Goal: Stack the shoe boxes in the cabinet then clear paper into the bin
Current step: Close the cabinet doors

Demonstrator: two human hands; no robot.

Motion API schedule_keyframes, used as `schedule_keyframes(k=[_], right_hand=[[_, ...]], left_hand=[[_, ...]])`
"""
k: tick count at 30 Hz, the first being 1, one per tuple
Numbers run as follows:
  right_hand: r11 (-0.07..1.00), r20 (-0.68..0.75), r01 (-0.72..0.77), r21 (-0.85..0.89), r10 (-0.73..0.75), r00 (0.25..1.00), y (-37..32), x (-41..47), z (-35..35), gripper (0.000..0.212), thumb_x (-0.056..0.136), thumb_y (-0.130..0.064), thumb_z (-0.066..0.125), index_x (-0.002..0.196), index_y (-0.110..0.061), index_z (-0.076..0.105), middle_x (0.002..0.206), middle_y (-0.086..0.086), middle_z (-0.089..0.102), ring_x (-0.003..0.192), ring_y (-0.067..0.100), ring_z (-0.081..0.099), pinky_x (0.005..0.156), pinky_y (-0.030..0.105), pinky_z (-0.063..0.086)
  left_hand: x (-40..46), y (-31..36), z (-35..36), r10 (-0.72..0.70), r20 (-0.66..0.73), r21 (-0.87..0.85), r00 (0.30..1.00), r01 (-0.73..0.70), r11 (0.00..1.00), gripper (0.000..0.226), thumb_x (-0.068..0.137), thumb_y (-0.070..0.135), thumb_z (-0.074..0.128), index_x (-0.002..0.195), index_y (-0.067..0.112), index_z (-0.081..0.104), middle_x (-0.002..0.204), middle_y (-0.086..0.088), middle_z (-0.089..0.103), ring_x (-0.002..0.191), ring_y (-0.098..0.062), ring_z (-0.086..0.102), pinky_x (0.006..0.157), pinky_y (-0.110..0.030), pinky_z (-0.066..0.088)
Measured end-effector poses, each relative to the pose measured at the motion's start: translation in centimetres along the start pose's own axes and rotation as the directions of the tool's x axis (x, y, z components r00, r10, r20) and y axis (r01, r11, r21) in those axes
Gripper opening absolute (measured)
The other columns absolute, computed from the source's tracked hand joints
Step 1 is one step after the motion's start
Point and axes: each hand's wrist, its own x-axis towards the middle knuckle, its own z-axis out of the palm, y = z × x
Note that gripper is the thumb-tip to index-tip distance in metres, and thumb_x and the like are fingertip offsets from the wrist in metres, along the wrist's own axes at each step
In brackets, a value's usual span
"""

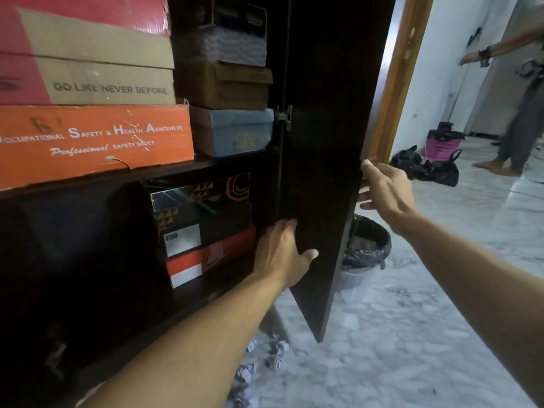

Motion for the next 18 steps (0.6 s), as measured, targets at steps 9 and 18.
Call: schedule_keyframes(k=[9,18], right_hand=[[0.982,0.305,0.189,0.026,-0.188,0.934,-4.9,-1.1,5.8,0.031,0.097,-0.034,0.056,0.096,-0.006,0.069,0.086,0.013,0.073,0.073,0.024,0.073,0.068,0.043,0.062],[0.91,0.315,0.415,-0.004,-0.393,0.864,-8.0,0.8,12.4,0.077,0.085,-0.031,0.073,0.149,-0.027,0.032,0.14,0.0,0.051,0.117,0.014,0.055,0.094,0.032,0.049]], left_hand=[[0.2,-2.9,-3.5,-0.219,-0.112,-0.197,0.969,0.194,0.961,0.031,0.075,0.043,0.078,0.089,0.022,0.058,0.097,0.005,0.059,0.096,-0.016,0.06,0.07,-0.023,0.039],[1.1,-6.7,-6.3,0.221,-0.442,0.443,0.869,-0.003,0.896,0.111,0.067,0.037,0.082,0.15,0.006,0.015,0.158,-0.017,0.021,0.144,-0.034,0.026,0.114,-0.05,0.03]])
